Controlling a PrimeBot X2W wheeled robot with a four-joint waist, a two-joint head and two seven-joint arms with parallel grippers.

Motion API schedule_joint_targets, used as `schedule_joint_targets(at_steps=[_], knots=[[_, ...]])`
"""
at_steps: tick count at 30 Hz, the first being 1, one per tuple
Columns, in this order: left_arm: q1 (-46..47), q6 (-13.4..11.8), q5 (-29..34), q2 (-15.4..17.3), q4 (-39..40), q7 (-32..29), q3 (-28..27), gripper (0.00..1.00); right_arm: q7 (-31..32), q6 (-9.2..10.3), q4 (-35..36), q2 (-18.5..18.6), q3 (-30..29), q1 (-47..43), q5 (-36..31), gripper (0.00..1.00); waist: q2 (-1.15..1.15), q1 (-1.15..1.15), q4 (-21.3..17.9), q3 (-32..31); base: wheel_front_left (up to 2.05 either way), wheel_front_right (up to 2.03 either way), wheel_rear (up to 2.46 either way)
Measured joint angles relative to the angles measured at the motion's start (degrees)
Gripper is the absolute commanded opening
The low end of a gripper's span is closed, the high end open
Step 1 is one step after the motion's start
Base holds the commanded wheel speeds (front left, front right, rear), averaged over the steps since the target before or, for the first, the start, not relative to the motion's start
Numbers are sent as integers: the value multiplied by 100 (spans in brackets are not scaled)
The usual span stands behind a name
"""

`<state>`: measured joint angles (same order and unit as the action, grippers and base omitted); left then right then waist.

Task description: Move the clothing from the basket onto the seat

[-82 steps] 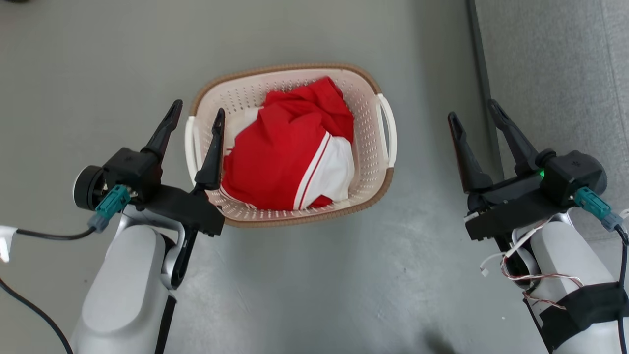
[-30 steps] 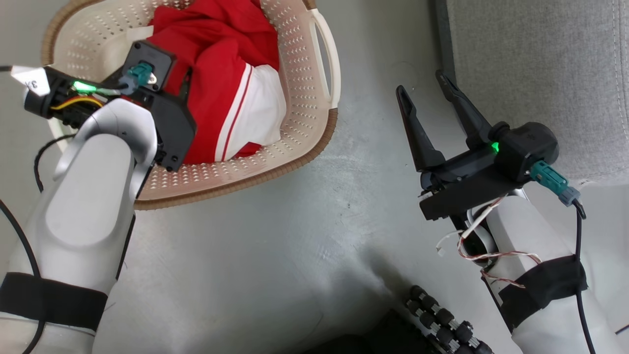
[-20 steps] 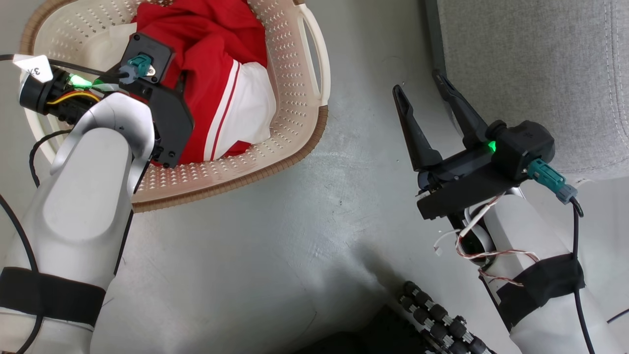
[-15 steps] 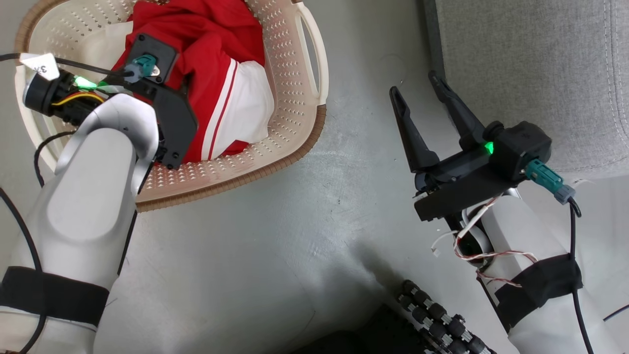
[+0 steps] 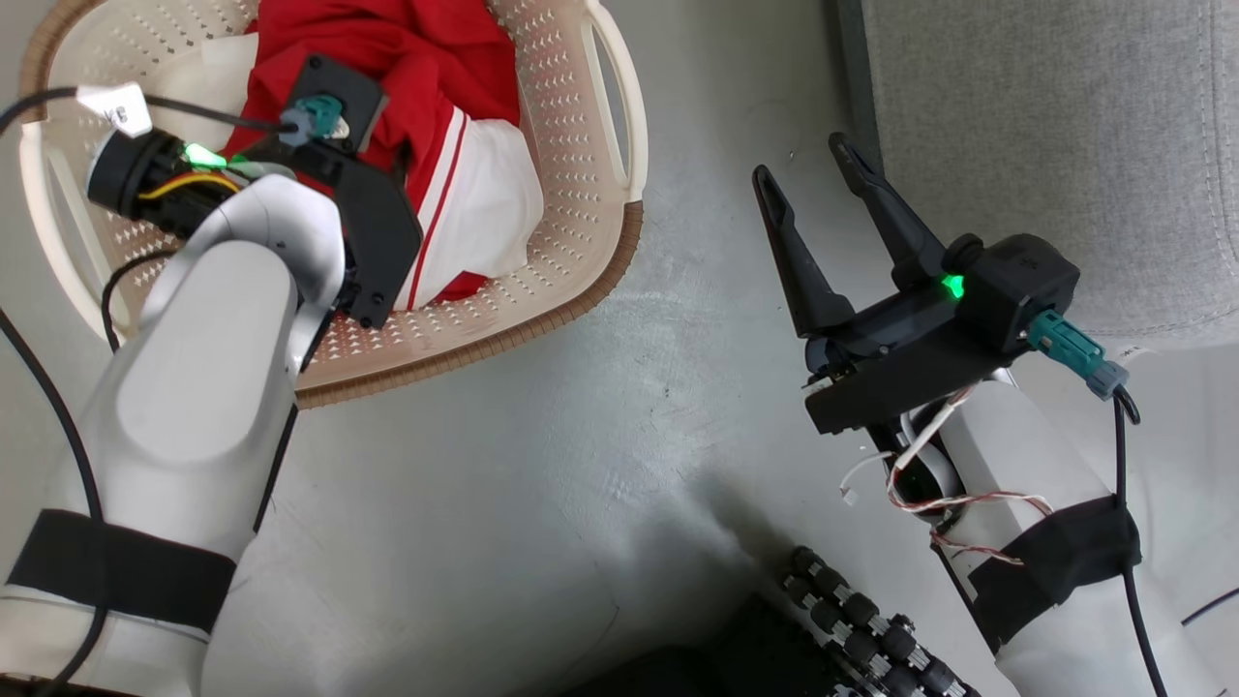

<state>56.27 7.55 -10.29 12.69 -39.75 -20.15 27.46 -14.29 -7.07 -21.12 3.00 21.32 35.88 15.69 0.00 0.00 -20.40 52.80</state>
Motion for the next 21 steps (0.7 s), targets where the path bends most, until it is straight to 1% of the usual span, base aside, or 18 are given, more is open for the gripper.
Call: schedule_joint_targets(at_steps=[13, 21], knots=[[266, 0, -5, 235, -30, -246, -5, 100, 0, 0, 89, -2, 119, 123, 7, 100, 0, 0, -90, 390, 0, 0, 0], [374, 0, 11, 364, -93, -294, -1, 100, 0, 0, 123, -3, 264, 123, 203, 100, 0, 0, -220, 552, 0, 0, 0]])
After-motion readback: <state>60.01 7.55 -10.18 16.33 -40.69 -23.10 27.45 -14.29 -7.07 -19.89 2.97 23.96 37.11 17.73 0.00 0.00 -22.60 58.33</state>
